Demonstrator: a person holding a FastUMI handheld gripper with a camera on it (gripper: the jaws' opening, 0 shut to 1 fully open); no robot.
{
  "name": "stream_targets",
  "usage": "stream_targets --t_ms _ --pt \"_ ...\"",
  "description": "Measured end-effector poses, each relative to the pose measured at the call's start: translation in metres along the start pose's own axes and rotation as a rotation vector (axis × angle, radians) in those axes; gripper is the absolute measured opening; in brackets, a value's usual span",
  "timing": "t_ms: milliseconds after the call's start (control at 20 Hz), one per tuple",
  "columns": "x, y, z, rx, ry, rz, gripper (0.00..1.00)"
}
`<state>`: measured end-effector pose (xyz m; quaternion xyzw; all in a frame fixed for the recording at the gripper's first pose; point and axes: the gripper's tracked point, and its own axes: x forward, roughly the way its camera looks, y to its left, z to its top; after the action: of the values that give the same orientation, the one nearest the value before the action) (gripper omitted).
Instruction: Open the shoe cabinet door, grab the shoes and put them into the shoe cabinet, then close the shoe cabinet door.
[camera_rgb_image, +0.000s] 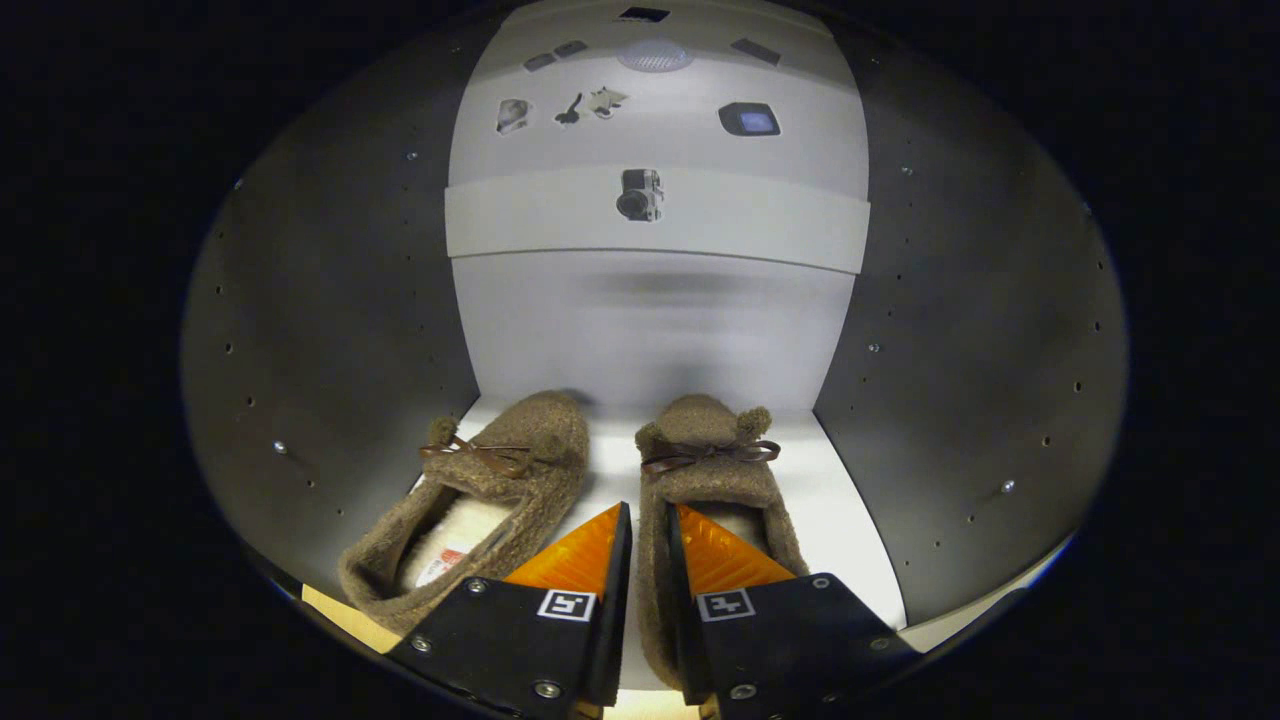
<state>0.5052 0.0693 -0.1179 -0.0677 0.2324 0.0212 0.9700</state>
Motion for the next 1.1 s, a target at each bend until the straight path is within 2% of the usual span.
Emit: stream_targets --t_ms 200,550,700,1100 --pt "-0.041 0.002 0.009 -0.016 -0.064 -0.007 0.23" --pt "-0.141 0.013 0.021 -0.014 -0.172 -0.007 0.23" --pt "-0.180 0.020 0.016 0.003 -0.196 0.006 0.23" --pt "-0.280 0.008 -0.004 0.032 -0.263 -0.042 0.23"
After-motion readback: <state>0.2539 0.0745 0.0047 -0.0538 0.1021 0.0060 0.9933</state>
